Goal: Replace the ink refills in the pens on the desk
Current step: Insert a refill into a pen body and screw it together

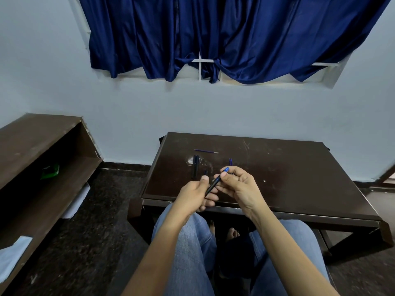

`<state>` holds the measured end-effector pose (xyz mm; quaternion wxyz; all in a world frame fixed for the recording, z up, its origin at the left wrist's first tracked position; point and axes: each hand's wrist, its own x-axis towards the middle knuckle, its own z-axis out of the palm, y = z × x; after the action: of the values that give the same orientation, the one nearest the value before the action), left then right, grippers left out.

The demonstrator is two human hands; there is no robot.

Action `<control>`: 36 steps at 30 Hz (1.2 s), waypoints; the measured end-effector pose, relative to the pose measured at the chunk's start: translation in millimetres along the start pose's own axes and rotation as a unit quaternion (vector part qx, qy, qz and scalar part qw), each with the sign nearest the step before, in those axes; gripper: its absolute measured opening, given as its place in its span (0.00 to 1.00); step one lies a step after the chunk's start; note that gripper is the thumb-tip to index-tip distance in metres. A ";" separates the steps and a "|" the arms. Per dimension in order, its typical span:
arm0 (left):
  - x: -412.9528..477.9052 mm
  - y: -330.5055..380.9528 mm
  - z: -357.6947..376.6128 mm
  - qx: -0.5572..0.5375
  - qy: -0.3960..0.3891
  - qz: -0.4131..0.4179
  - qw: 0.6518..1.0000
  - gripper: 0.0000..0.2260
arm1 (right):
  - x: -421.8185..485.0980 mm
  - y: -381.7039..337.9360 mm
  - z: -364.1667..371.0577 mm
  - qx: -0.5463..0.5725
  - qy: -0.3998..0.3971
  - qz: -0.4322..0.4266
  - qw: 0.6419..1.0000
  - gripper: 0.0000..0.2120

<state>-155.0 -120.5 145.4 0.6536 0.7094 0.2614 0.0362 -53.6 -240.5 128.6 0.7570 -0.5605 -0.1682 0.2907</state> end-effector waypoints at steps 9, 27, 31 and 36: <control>1.2 -0.6 -0.9 0.014 0.046 0.046 0.998 0.10 | 1.9 -1.8 1.0 0.008 -0.002 -0.008 1.000 0.04; -2.9 0.2 1.4 0.023 0.020 0.048 0.998 0.15 | 1.5 1.6 1.8 -0.033 -0.008 0.003 0.999 0.03; -2.0 -0.2 -0.1 -0.010 -0.032 0.019 0.999 0.14 | 4.2 -2.3 -3.2 0.050 -0.106 0.046 0.992 0.13; -2.6 2.0 -3.2 -0.101 -0.125 -0.009 0.987 0.15 | 6.9 -5.7 0.2 0.059 -0.089 0.045 0.993 0.10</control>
<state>-157.8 -118.7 148.5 0.7499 0.6363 0.1785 -0.0325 -46.9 -237.2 133.5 0.7569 -0.4937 -0.1920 0.3828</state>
